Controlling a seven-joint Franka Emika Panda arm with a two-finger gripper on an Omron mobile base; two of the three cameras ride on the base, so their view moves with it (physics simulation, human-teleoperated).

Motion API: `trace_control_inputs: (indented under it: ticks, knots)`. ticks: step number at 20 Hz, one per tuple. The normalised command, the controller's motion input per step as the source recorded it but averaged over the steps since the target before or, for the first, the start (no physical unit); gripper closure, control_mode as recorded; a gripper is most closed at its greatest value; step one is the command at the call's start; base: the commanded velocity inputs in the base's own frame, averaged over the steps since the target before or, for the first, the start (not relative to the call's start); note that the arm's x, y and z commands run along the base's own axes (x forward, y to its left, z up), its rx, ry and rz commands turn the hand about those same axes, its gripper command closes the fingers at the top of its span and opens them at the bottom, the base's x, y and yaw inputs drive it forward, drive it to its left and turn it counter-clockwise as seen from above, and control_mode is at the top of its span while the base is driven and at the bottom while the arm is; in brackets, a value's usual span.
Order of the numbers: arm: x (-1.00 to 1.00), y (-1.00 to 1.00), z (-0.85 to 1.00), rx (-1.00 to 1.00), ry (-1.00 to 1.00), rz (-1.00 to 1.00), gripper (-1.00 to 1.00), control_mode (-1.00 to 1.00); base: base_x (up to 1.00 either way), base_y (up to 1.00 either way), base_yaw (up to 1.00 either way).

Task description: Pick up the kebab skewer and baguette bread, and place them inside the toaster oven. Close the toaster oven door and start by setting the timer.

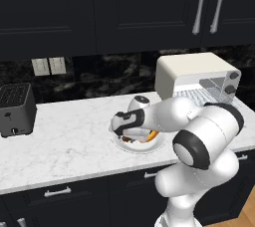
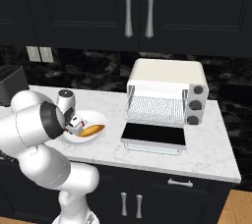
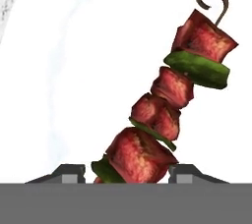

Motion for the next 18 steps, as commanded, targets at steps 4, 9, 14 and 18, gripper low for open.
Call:
trace_control_inputs:
  ticks: [4, 9, 14, 18]
  knots:
    - [0.00, 0.00, -0.11, 0.00, 0.02, 0.00, 1.00, -1.00, 0.00, 0.00, 0.00]
    - [0.01, 0.00, 0.36, 0.03, 0.00, 0.01, 1.00, -1.00, 0.00, 0.00, 0.00]
    - [-0.41, -0.30, 1.00, 0.09, 0.00, 0.20, 1.00, -1.00, 0.00, 0.00, 0.00]
    - [-0.38, -0.70, 0.75, 0.00, 0.00, 0.32, 1.00, -1.00, 0.00, 0.00, 0.00]
